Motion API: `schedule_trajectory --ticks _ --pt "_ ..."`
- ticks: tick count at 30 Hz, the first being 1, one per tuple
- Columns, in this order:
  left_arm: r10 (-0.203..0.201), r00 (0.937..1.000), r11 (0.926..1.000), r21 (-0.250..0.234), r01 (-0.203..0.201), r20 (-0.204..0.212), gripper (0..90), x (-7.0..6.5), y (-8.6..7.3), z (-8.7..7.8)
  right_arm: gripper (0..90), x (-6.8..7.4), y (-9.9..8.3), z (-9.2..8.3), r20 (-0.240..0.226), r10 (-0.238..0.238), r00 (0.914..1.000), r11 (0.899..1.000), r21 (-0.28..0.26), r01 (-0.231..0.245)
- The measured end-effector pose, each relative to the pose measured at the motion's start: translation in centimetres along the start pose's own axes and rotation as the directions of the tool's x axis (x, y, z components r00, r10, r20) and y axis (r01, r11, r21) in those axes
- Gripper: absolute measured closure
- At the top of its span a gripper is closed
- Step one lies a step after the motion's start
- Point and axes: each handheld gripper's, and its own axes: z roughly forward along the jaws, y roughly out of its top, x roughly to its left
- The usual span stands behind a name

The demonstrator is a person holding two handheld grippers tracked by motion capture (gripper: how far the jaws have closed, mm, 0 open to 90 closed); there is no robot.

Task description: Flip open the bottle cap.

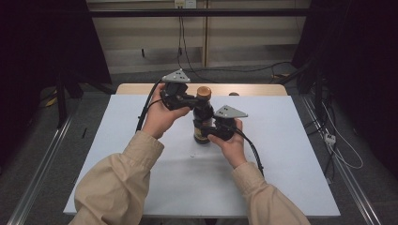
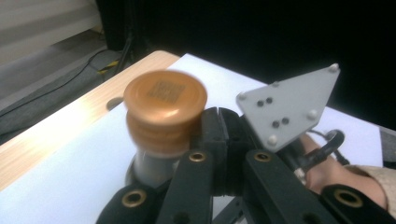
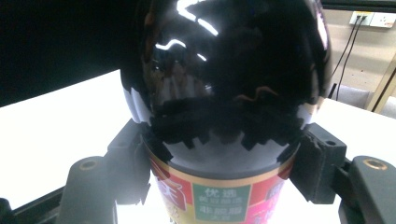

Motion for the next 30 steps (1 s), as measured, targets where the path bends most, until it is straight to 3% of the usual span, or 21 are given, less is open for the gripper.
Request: schedule_trajectory --ticks 5,7,9,16,22,30 --pt "-0.037 0.9984 0.9993 -0.007 0.037 -0.042 90.0 1.4 -1.0 -1.3 31.2 -0.2 0.0 0.0 -0.005 0.000 1.0000 1.000 -0.001 0.000" --pt "-0.052 0.9981 0.9984 -0.023 0.051 -0.032 90.0 1.8 -1.1 -1.5 31.2 -0.1 0.0 0.0 -0.005 -0.004 1.0000 1.000 0.002 0.004" --pt "-0.042 0.9979 0.9991 -0.012 0.041 -0.049 90.0 1.8 -0.9 -1.4 31.2 -0.1 0.0 0.0 -0.004 -0.003 1.0000 1.000 0.001 0.003" --pt "-0.049 0.9976 0.9984 -0.031 0.048 -0.049 90.0 2.0 -0.4 -1.3 31.4 -0.1 -0.1 -0.1 -0.007 -0.001 1.0000 1.000 0.000 0.001" --pt "-0.027 0.9980 0.9996 0.001 0.027 -0.057 90.0 2.0 0.3 -1.2 31.6 -0.2 0.0 -0.1 -0.004 0.002 1.0000 1.000 0.001 -0.002" --pt "-0.042 0.9981 0.9991 -0.003 0.042 -0.045 90.0 2.1 0.3 -1.2 31.7 -0.1 -0.1 -0.1 -0.001 0.003 1.0000 1.000 0.003 -0.003"
